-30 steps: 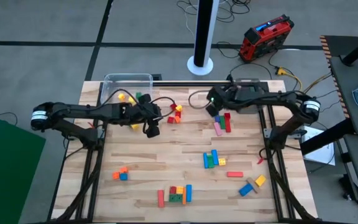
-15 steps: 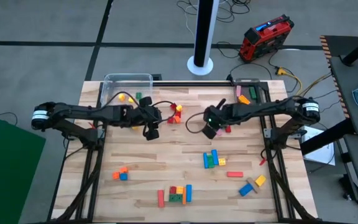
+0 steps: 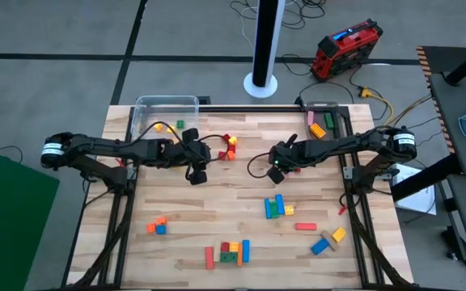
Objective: Sort blocks by size
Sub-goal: Put the pink rectangular wooden block into the black bin
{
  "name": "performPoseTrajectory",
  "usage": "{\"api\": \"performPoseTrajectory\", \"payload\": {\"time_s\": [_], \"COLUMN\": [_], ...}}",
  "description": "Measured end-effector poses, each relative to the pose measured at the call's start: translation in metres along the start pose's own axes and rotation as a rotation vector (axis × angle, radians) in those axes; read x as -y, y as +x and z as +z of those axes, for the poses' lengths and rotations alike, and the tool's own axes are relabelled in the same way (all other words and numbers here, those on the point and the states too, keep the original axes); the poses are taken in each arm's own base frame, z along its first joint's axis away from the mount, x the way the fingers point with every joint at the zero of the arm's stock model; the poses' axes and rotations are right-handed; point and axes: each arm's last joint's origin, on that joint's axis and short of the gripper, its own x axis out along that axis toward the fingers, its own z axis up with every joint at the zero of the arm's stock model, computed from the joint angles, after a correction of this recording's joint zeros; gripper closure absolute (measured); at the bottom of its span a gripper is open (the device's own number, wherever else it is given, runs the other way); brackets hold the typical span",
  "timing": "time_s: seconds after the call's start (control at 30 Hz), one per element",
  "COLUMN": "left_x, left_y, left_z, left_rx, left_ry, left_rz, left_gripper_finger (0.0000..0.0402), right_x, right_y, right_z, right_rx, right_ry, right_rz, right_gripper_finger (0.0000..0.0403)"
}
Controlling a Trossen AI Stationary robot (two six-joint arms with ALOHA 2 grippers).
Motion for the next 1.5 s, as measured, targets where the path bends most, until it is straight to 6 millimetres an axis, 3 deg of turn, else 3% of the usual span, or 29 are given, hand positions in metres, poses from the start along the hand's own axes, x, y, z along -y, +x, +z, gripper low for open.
{"api": "performPoseTrajectory", "payload": {"time_s": [0.63, 0.97, 1.17, 1.5], "left_x": [0.000, 0.000, 0.000, 0.001], "left_y": [0.001, 0.001, 0.001, 0.002], "left_z": [-0.001, 0.000, -0.001, -0.003], "left_rx": [0.009, 0.010, 0.010, 0.000], "left_ry": [-0.008, 0.009, 0.009, 0.012], "left_rz": [0.001, 0.002, 0.002, 0.001], "left_gripper_finger": [0.0247, 0.0247, 0.0247, 0.0247], "right_x": [0.002, -0.005, -0.018, -0.021], "right_y": [0.010, 0.027, 0.020, 0.002], "right_z": [-0.003, -0.001, 0.012, 0.024], "right_rx": [0.070, 0.069, 0.128, 0.092], "right_ry": [0.038, 0.042, -0.001, -0.112], "right_rz": [-0.014, -0.023, 0.089, 0.056], "right_gripper_finger": [0.0390, 0.0390, 0.0390, 0.0390]}}
